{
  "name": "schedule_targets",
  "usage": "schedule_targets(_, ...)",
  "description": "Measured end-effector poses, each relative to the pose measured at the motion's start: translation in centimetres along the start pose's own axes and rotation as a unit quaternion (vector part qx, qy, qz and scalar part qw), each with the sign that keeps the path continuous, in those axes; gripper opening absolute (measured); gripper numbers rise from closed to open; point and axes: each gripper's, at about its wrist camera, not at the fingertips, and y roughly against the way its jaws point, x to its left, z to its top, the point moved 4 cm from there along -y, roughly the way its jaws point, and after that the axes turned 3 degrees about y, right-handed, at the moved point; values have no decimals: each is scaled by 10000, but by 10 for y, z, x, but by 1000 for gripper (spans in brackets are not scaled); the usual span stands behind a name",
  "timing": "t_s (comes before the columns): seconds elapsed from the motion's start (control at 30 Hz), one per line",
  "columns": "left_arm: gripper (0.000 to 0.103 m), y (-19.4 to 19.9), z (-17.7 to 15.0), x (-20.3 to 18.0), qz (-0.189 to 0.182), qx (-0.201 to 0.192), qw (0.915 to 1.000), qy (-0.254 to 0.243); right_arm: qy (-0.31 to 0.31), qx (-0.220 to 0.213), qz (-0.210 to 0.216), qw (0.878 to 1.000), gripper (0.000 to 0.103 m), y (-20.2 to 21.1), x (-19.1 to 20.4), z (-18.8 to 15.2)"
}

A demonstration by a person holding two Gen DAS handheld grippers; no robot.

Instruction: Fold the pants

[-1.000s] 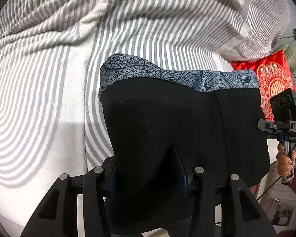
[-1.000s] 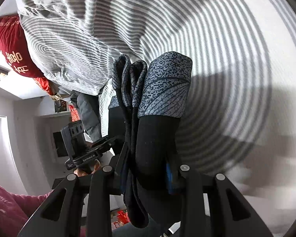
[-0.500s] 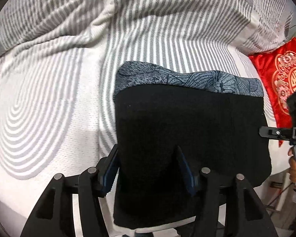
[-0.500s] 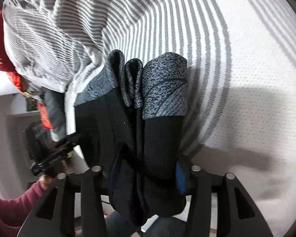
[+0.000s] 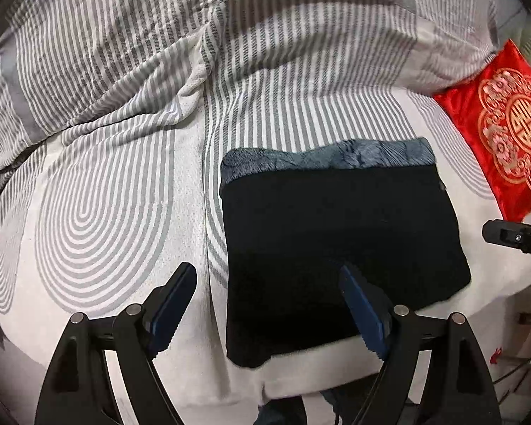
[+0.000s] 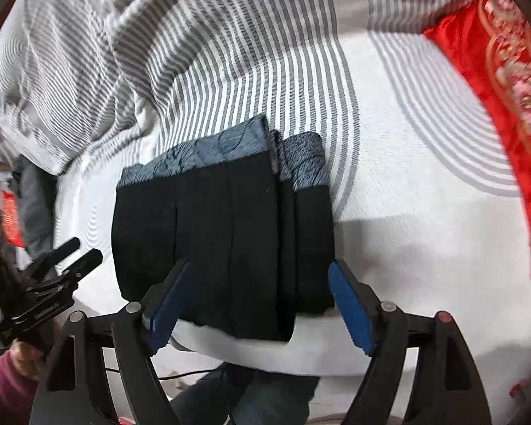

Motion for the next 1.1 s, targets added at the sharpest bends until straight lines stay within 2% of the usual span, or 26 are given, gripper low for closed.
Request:
schedule_targets(0.03, 101, 3, -4, 0, 10, 58, 10000, -14, 30, -35, -101, 9999, 84, 4, 7, -5)
schedule_targets(0.1, 103, 10, -10, -2, 65, -7, 10000, -28, 84, -64, -306, 9995, 88, 11, 21, -14)
schedule_targets(0.17, 103, 19, -17, -1, 192, -52, 9998, -65, 164, -91, -490, 9986, 100, 16, 35, -24)
schedule_targets(0.2, 103, 23, -20, -1, 255, -43, 9997, -47, 194, -112, -606, 9979, 103, 19, 41, -30)
schedule_targets(0.27, 103, 30, -26, 0, 279, -27, 9996, 17, 195, -137, -824, 9963, 103, 25, 54, -41)
schedule_targets(0.67, 103, 65, -60, -2, 268, -30, 9996, -47, 79, -211, -1129, 9933, 102, 45, 84, -78)
schedule_targets(1.1, 103, 85, -68, -1, 282, -13, 9996, -74, 114, -232, -1185, 9926, 102, 61, 97, -90)
